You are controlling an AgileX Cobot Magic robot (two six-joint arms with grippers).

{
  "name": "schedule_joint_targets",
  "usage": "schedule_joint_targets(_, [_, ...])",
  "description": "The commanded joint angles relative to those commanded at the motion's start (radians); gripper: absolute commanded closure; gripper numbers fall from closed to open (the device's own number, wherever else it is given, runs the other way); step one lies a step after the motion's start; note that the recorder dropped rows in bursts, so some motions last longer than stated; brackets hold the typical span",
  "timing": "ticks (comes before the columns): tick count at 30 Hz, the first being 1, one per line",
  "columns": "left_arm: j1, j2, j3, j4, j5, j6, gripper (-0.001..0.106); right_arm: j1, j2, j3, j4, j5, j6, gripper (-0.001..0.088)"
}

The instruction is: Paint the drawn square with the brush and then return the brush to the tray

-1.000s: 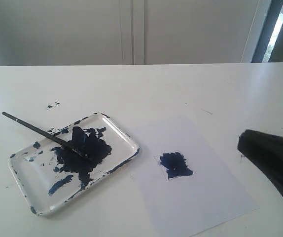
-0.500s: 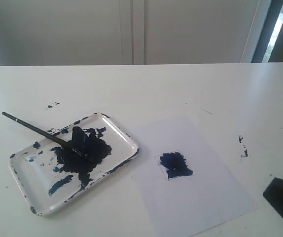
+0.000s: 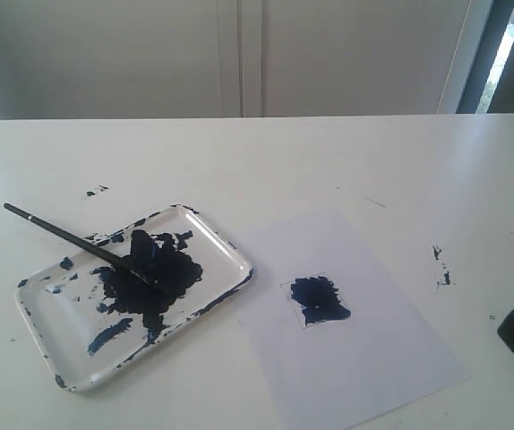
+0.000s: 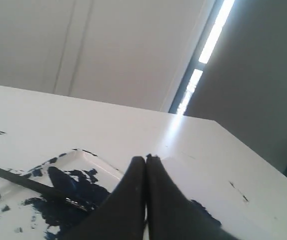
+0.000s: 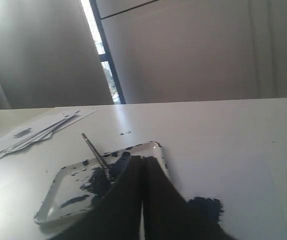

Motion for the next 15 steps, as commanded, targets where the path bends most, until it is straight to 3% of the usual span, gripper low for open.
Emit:
schedule_joint_targets(7, [0.000, 0.000, 0.000, 0.054, 0.219, 0.000, 0.100, 0.000, 0.000, 0.000, -0.022, 0.163, 0.004, 0.0868])
schedule_joint_targets(11, [0.000, 0.000, 0.000, 0.058, 0.240, 0.000, 0.100, 0.000, 0.000, 0.000, 0.016, 0.174, 0.113, 0.0868])
schedule_joint_targets(15, [0.000, 0.000, 0.000, 0.056, 0.226, 0.000, 0.100, 0.000, 0.000, 0.000, 0.016, 0.172, 0.121, 0.0868])
